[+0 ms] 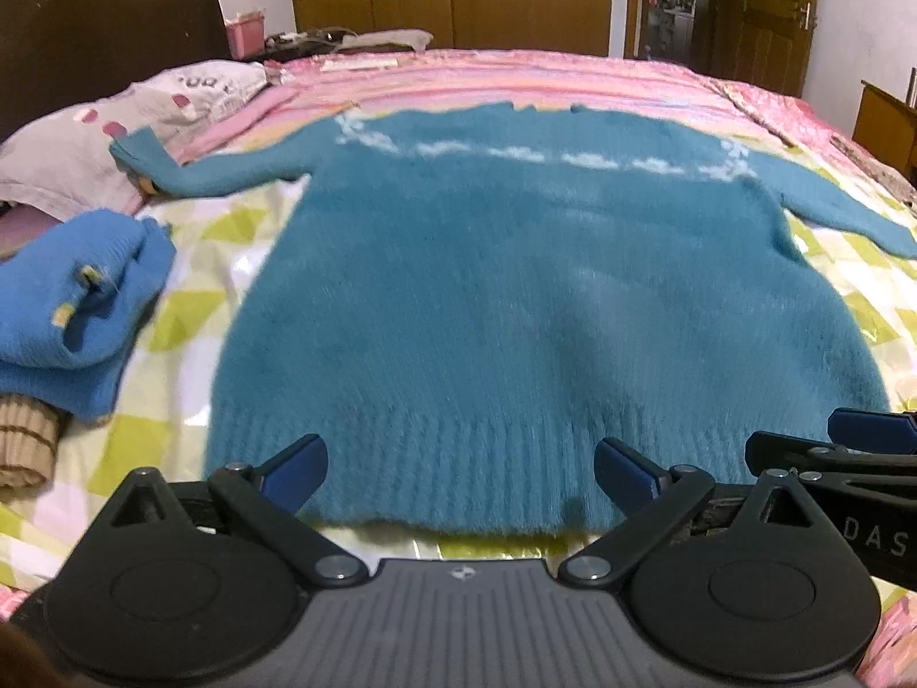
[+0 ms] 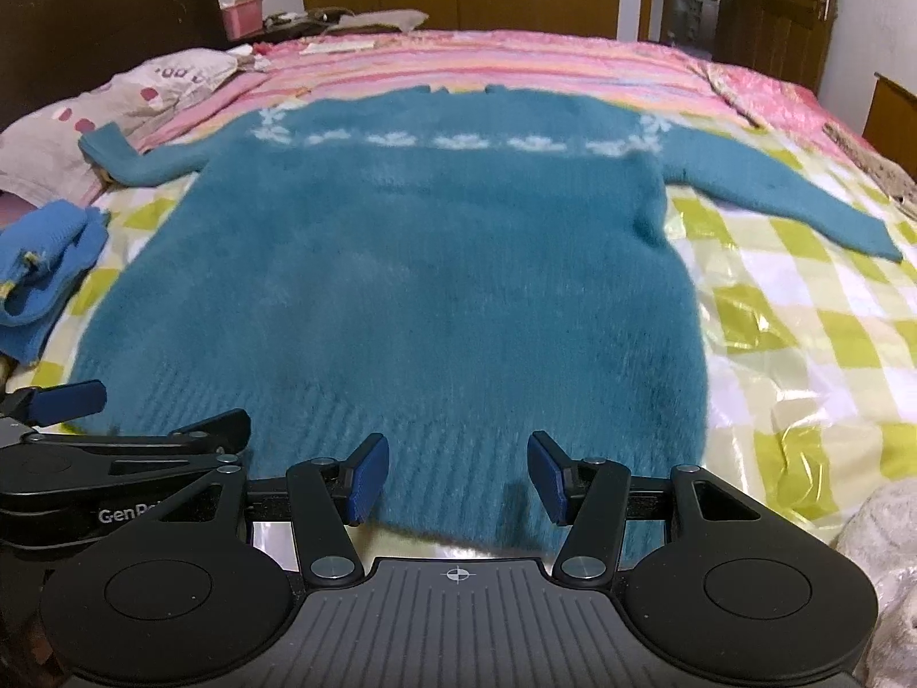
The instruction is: Fold small clothes
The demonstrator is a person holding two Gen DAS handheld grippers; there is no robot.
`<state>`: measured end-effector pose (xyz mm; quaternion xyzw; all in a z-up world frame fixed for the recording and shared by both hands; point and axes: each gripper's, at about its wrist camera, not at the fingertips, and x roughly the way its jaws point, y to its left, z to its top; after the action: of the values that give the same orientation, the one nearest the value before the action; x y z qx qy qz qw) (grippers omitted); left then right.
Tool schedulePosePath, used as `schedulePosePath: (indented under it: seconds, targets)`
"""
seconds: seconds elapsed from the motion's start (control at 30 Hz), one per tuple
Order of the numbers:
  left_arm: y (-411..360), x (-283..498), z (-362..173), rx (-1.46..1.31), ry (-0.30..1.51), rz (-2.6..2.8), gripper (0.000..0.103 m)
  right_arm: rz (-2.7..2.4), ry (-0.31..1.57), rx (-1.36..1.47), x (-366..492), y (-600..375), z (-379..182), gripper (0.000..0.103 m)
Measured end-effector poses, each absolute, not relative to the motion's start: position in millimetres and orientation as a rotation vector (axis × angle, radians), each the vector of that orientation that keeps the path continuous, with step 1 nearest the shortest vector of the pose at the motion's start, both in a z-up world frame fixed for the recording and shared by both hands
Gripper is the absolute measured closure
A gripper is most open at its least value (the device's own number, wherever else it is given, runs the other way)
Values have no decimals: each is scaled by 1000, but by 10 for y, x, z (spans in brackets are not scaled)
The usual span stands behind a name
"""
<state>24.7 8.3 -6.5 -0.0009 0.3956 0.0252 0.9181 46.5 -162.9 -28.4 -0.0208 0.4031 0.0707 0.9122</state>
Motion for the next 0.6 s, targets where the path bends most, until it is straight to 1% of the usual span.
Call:
schedulePosePath:
  seconds: [0.3,0.6]
  targets:
    - [32,264,86,47,755,74,0,142,776,-61,507,-1629,-149,50]
    - [-32,311,122,72,732,80,0,129,748,-76,553,-1647,-109,50]
